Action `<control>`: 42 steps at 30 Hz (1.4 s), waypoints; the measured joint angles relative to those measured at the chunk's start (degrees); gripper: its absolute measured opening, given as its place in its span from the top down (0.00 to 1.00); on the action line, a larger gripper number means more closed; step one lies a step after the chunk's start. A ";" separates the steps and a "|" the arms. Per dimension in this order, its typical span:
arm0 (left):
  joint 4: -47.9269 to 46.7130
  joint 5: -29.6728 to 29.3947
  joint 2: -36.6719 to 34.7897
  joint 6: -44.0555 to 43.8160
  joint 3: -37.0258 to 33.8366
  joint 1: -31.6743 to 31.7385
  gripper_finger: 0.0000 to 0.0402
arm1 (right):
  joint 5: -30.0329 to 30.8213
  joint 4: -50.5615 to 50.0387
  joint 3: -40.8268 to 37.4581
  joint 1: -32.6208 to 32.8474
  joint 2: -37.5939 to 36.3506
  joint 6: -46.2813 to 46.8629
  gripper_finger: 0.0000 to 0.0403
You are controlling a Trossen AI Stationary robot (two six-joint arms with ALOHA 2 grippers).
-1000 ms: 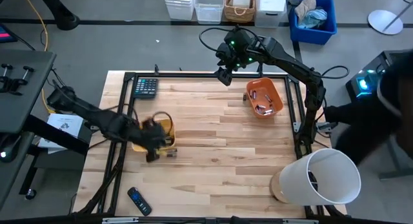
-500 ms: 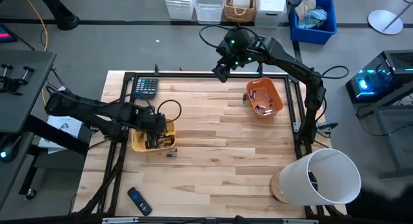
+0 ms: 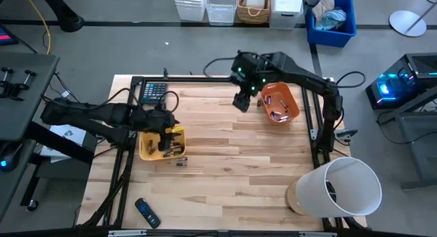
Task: Sort batteries
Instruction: Put the black battery into the yellow bin
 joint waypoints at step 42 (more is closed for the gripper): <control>20.34 12.63 87.47 -28.48 70.43 24.73 0.46 | 15.28 6.36 0.09 -8.97 -5.84 0.85 0.42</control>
